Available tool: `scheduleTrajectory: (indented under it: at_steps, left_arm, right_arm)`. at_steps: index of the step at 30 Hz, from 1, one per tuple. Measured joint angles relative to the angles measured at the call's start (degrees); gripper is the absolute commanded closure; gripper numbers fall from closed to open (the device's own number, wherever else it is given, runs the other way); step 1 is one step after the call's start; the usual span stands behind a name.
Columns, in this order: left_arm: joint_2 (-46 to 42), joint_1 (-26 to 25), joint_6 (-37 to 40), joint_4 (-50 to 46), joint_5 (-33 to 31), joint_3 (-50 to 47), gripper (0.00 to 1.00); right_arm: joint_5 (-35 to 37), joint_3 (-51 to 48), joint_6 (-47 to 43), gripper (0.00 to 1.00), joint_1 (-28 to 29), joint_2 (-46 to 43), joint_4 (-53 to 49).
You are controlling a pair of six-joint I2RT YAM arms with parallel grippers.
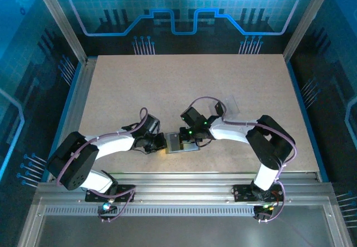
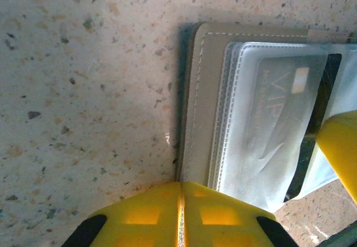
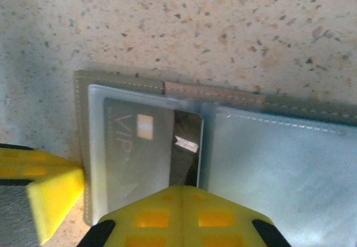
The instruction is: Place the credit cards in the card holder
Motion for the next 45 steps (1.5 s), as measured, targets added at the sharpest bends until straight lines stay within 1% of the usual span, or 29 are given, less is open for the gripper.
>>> scheduleTrajectory:
  at_steps: [6,14,17,19,21,23,27,33,40,45]
  left_arm:
    - [0.33,0.0,0.0,0.46,-0.02,0.0,0.89]
    - [0.76,0.07,-0.04,1.07,0.28,-0.02,0.89]
    - [0.85,0.17,-0.04,1.49,0.44,-0.17,0.89]
    - [0.85,0.17,-0.04,1.68,0.44,-0.26,0.89]
    - [0.87,0.17,-0.04,1.97,0.44,-0.31,0.89]
    - [0.96,0.17,-0.04,2.38,0.44,-0.52,0.89]
    - [1.53,0.22,-0.04,3.91,0.87,-0.63,0.89]
    - [2.29,0.22,-0.07,5.86,1.51,-0.79,0.89]
    - [2.29,0.22,-0.04,6.21,1.55,-0.94,0.89]
    - [2.27,0.22,-0.07,6.21,1.55,-0.96,0.89]
  right_arm:
    - [-0.81,0.11,0.04,0.95,-0.26,0.94,0.35]
    - [-2.93,1.95,0.48,0.95,0.0,3.23,1.79]
    - [-2.99,2.1,0.39,0.87,0.22,3.28,2.23]
    - [-2.43,2.25,-0.24,0.79,0.39,2.97,1.51]
    - [-0.31,2.82,-1.53,0.72,0.59,1.66,-1.31]
    - [2.16,3.54,-3.17,0.67,0.61,-0.2,-4.46]
    - [7.67,6.73,-7.17,0.68,0.07,-2.82,-11.26]
    - [13.22,10.36,-12.39,0.69,-0.44,-0.98,-17.97]
    - [16.72,11.78,-14.75,0.67,-0.48,4.37,-21.24]
    - [17.18,12.74,-15.26,0.67,-0.55,6.29,-21.59]
